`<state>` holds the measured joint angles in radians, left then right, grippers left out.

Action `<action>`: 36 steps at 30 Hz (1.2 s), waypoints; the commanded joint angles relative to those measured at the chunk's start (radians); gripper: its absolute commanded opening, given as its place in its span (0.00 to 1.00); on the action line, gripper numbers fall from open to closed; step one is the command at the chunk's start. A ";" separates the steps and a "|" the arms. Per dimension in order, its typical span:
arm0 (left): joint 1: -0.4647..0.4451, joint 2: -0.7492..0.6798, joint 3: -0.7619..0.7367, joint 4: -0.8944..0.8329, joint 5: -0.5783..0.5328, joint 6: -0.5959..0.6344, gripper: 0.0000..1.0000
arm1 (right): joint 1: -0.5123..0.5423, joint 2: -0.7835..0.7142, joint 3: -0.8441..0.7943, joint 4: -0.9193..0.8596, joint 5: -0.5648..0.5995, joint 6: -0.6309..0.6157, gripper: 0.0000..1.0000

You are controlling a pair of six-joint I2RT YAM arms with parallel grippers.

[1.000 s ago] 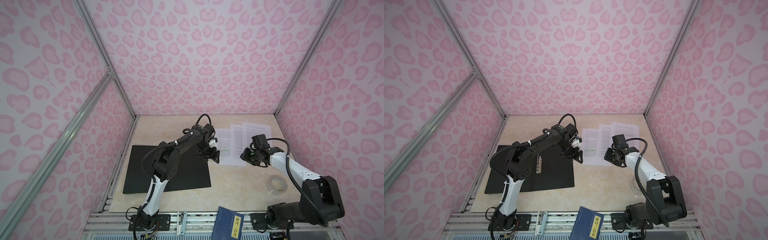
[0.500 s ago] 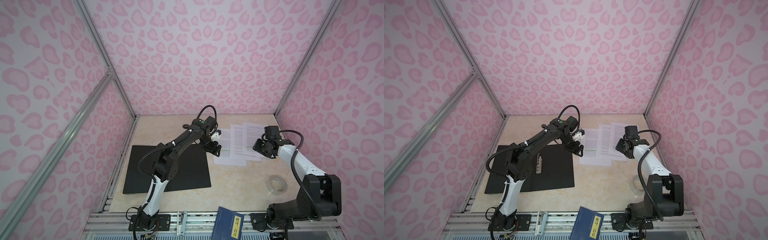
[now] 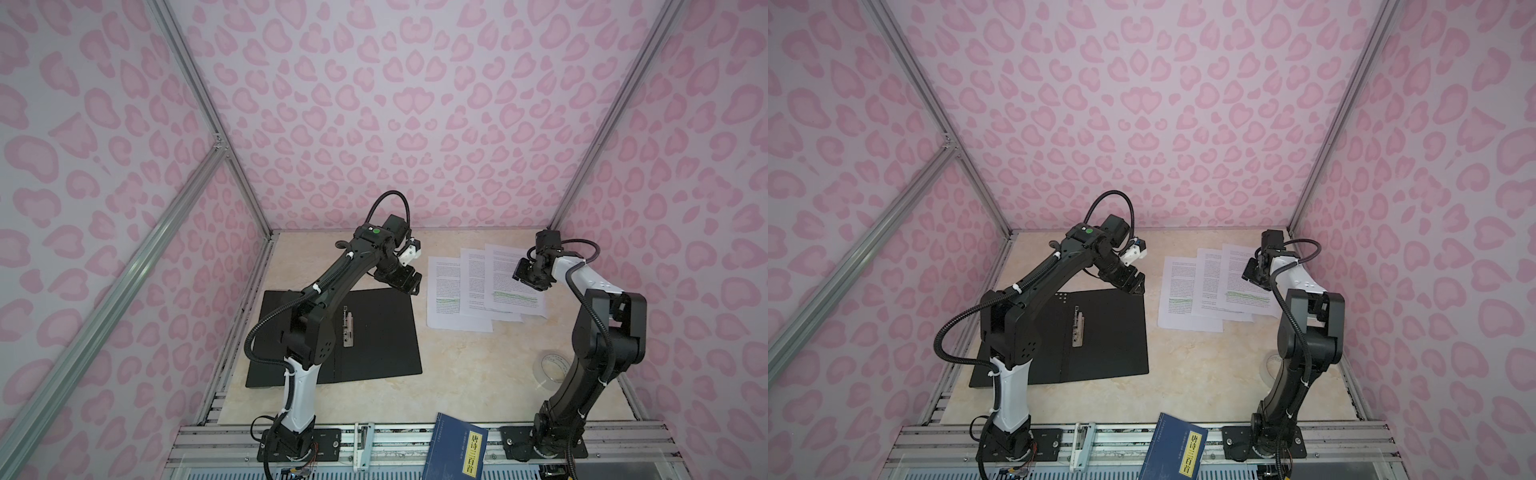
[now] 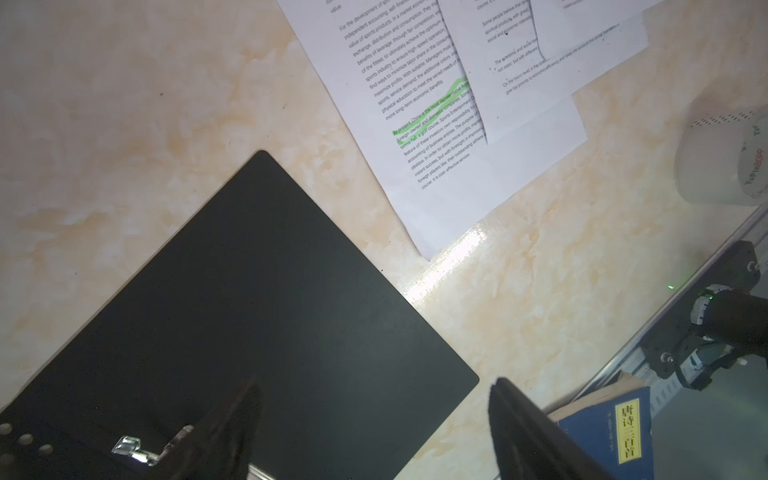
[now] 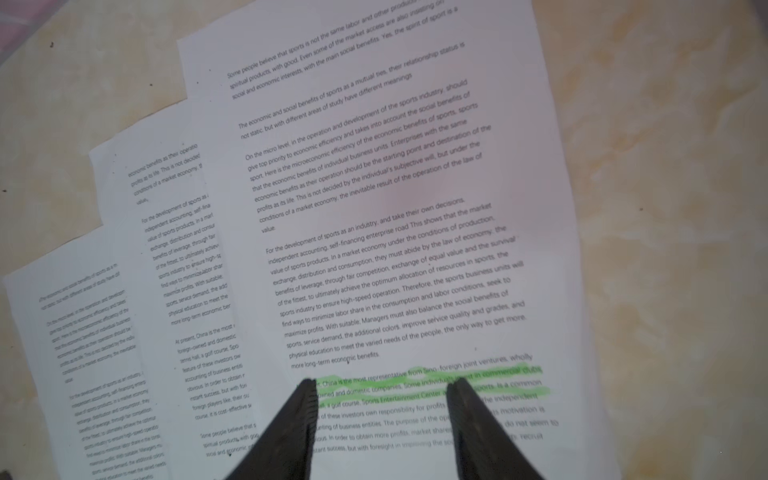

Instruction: Put the files into the folder

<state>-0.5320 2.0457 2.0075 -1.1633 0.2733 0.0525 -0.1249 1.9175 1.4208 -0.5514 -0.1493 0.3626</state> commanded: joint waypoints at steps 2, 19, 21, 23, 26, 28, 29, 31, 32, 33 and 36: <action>0.034 -0.029 -0.022 -0.014 0.012 0.009 0.89 | 0.020 0.078 0.053 -0.041 -0.025 -0.083 0.55; 0.075 -0.071 -0.072 0.001 0.044 -0.002 0.89 | 0.112 0.176 0.133 -0.175 0.003 -0.147 0.56; 0.075 -0.074 -0.072 0.001 0.046 -0.002 0.89 | 0.122 0.179 0.133 -0.186 0.014 -0.153 0.56; 0.076 -0.077 -0.072 -0.001 0.046 0.000 0.89 | 0.130 0.181 0.133 -0.201 0.018 -0.161 0.56; 0.077 -0.088 -0.081 0.002 0.048 0.000 0.89 | 0.139 0.172 0.120 -0.214 0.001 -0.168 0.56; 0.077 -0.097 -0.091 0.007 0.045 0.000 0.89 | 0.141 0.171 0.113 -0.223 -0.009 -0.168 0.56; 0.078 -0.103 -0.097 0.008 0.043 0.000 0.89 | 0.143 0.173 0.112 -0.231 -0.014 -0.169 0.56; 0.079 -0.107 -0.106 0.011 0.041 -0.001 0.89 | 0.149 0.175 0.108 -0.235 -0.013 -0.173 0.56; 0.079 -0.110 -0.110 0.011 0.040 -0.002 0.89 | 0.154 0.177 0.105 -0.237 -0.012 -0.175 0.56; 0.078 -0.111 -0.111 0.011 0.040 -0.002 0.89 | 0.158 0.179 0.103 -0.239 -0.012 -0.179 0.56; 0.079 -0.115 -0.110 0.011 0.040 -0.002 0.89 | 0.172 0.180 0.094 -0.249 -0.004 -0.188 0.56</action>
<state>-0.4553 1.9461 1.8973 -1.1530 0.3069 0.0517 0.0360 2.0884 1.5272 -0.7700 -0.1558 0.1909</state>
